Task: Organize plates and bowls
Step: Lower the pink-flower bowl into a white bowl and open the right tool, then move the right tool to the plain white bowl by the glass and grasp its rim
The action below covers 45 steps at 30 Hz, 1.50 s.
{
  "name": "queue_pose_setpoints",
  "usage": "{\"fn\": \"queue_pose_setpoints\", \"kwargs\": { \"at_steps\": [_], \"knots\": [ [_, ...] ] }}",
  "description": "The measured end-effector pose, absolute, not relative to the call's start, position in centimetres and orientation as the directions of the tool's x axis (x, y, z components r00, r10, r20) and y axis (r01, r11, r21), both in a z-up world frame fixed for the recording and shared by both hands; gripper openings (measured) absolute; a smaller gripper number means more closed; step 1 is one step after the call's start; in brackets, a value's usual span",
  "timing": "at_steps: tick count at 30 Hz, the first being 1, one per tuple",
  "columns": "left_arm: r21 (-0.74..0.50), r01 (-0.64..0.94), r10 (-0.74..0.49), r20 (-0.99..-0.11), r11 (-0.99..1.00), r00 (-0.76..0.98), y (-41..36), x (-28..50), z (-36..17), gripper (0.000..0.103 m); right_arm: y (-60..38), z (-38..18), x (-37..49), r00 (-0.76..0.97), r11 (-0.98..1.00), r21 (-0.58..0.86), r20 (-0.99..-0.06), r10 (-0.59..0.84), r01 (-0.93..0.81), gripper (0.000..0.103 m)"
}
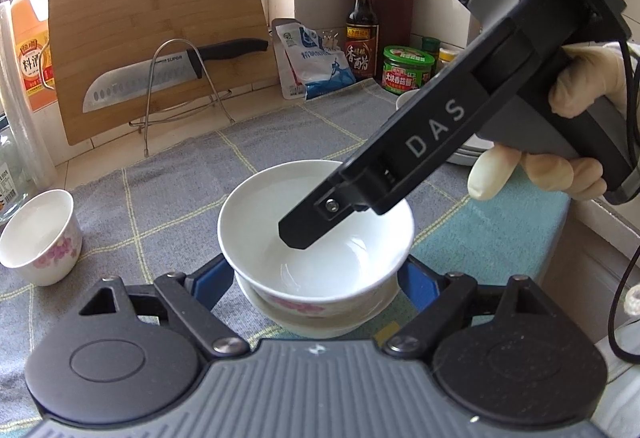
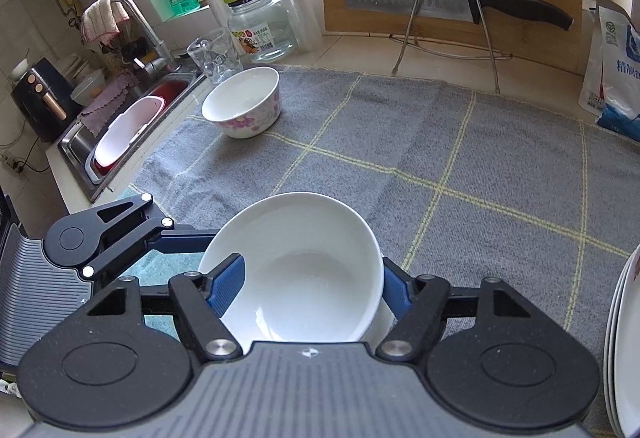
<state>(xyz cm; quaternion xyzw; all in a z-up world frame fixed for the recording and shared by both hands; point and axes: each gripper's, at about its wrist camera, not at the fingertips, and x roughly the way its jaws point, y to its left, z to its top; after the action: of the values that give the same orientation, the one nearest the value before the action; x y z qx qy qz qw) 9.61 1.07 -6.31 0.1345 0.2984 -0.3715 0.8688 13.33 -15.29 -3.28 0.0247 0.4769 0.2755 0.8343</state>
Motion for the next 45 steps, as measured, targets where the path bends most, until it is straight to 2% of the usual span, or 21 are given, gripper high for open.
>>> {"fn": "queue_pose_setpoints", "kwargs": {
  "at_steps": [19, 22, 25, 27, 36, 45],
  "knots": [
    [-0.015, 0.727, -0.566, -0.638, 0.687, 0.522, 0.8, 10.1, -7.1, 0.089, -15.3, -3.8, 13.5, 0.385, 0.851, 0.296, -0.793, 0.472, -0.433, 0.077],
    [-0.015, 0.729, -0.569, -0.635, 0.685, 0.522, 0.8, 10.2, -7.2, 0.090, -15.3, -3.8, 13.7, 0.394, 0.854, 0.293, -0.790, 0.469, -0.429, 0.084],
    [-0.010, 0.732, -0.577, -0.624, 0.681, 0.528, 0.9, 10.0, -7.0, 0.096, -15.4, -3.5, 13.6, 0.404, 0.853, 0.296, -0.782, 0.475, -0.431, 0.090],
    [-0.015, 0.733, -0.580, -0.623, 0.680, 0.525, 1.1, 10.0, -7.0, 0.097, -15.3, -3.2, 13.6, 0.418, 0.856, 0.282, -0.779, 0.468, -0.433, 0.098],
    [-0.038, 0.714, -0.580, -0.614, 0.699, 0.535, 3.6, 9.6, -6.1, 0.097, -14.0, -2.1, 14.0, 0.455, 0.857, 0.208, -0.775, 0.439, -0.472, 0.103],
    [-0.003, 0.589, -0.476, -0.592, 0.808, 0.650, 8.0, 11.5, -6.1, 0.097, -10.7, -1.0, 15.8, 0.452, 0.827, 0.167, -0.771, 0.449, -0.538, 0.103]
  ]
}}
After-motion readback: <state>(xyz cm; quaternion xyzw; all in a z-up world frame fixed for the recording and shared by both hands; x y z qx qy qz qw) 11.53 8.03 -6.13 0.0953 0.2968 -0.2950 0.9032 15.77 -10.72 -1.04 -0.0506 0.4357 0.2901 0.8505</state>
